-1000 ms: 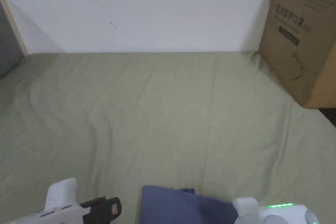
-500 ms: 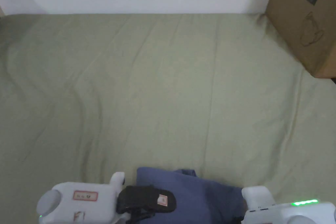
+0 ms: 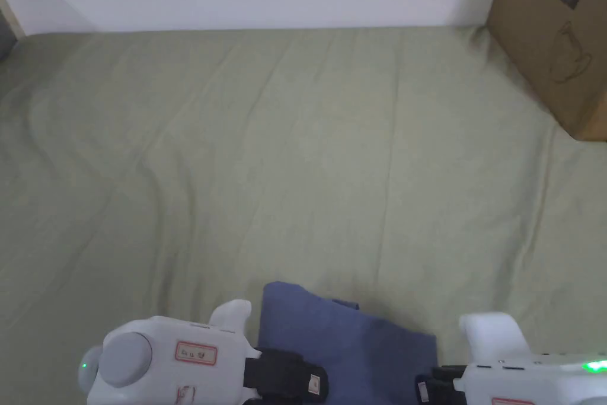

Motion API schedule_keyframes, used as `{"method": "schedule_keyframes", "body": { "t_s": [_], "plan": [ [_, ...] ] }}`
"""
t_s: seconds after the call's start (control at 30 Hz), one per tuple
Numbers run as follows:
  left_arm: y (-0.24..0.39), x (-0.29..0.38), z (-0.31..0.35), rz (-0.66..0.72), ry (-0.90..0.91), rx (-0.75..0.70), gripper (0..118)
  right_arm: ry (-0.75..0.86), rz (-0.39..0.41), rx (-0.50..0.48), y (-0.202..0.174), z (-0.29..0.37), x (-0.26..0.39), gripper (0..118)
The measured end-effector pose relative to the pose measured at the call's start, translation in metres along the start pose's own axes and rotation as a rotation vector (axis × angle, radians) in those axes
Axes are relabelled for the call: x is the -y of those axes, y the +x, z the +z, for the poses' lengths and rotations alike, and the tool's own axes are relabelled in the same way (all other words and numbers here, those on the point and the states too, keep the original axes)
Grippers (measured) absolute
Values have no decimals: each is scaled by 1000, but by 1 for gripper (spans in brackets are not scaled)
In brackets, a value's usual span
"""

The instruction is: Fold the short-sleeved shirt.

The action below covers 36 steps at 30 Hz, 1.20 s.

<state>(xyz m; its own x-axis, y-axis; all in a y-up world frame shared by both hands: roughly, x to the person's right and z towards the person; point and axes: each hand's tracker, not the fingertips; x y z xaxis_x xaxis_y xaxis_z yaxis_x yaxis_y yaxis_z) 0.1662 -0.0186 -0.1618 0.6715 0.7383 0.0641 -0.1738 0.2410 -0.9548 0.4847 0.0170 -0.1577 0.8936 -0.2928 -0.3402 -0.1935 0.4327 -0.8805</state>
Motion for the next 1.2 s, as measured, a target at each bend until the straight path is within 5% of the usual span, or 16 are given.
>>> {"method": "schedule_keyframes", "body": {
  "t_s": [0.27, 0.5, 0.6, 0.67, 0.77, 0.93, 1.03, 1.2],
  "plan": [
    [-23, -19, 151, -116, 80, -329, 27, 58, 98, -3, -40, 19, -9, 0],
    [-128, -52, 261, -207, -26, -1086, 27, 3, 162, -13, -74, -2, -10, 0],
    [-188, -65, 278, -162, -76, -1245, 30, -29, 146, -29, -81, -12, -13, 0],
    [-217, -66, 286, -118, -77, -1290, 46, -46, 143, -27, -84, -18, -15, 0],
    [-249, -67, 296, -87, -60, -1411, 106, -52, 156, -8, -89, -21, -18, 0],
    [-246, -54, 317, -35, 33, -1642, 110, -19, 149, -2, -87, -14, -19, 0],
    [-205, -45, 331, -20, 278, -1594, 110, 33, 146, 12, -84, -4, -18, 0],
    [-94, -3, 314, -5, 597, -985, 110, 168, 143, 46, -75, 23, -15, 0]
  ]
}}
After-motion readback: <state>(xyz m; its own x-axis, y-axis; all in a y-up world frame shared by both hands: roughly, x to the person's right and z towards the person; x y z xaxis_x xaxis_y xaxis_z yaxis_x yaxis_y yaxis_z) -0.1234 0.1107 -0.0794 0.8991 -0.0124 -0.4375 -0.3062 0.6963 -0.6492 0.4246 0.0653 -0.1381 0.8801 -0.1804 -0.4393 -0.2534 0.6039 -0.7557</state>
